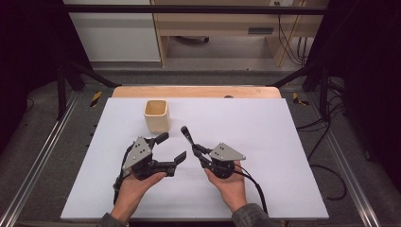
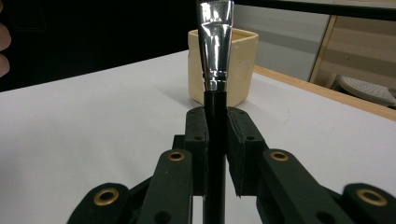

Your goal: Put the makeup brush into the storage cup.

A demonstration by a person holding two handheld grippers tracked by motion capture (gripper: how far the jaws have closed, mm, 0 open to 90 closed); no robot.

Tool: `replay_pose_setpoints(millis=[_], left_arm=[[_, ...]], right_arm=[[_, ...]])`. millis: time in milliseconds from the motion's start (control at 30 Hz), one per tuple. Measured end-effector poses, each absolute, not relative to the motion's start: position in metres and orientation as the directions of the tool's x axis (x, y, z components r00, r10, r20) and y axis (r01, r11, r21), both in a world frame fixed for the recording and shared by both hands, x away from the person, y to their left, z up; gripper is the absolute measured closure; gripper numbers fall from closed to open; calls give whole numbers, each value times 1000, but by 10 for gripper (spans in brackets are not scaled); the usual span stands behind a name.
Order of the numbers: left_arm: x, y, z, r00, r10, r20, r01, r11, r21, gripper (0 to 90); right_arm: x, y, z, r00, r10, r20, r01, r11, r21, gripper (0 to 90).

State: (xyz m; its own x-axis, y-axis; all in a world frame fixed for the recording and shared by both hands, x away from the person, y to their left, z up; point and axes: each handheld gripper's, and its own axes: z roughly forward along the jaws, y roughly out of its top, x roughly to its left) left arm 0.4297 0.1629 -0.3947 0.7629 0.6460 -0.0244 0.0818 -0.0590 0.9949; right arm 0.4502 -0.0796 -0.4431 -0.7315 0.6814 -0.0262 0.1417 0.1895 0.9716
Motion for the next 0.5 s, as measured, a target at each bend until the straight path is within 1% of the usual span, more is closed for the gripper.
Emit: replay_pose_setpoints(millis=[167, 267, 400, 500], left_arm=[[430, 161, -399, 759, 651, -31, 96, -66, 993, 131], [432, 162, -401, 749, 661, -49, 111, -51, 993, 145], [433, 164, -404, 748, 661, -67, 125, -40, 991, 198], [434, 166, -405, 745, 660, -90, 144, -27, 989, 217]], right_arm=[[449, -78, -443, -735, 678, -29, 136, 190, 972, 793], [446, -75, -441, -742, 669, -33, 128, 190, 973, 794], [442, -68, -441, -758, 651, -48, 112, 202, 973, 793], [441, -65, -441, -762, 645, -51, 108, 205, 973, 793]])
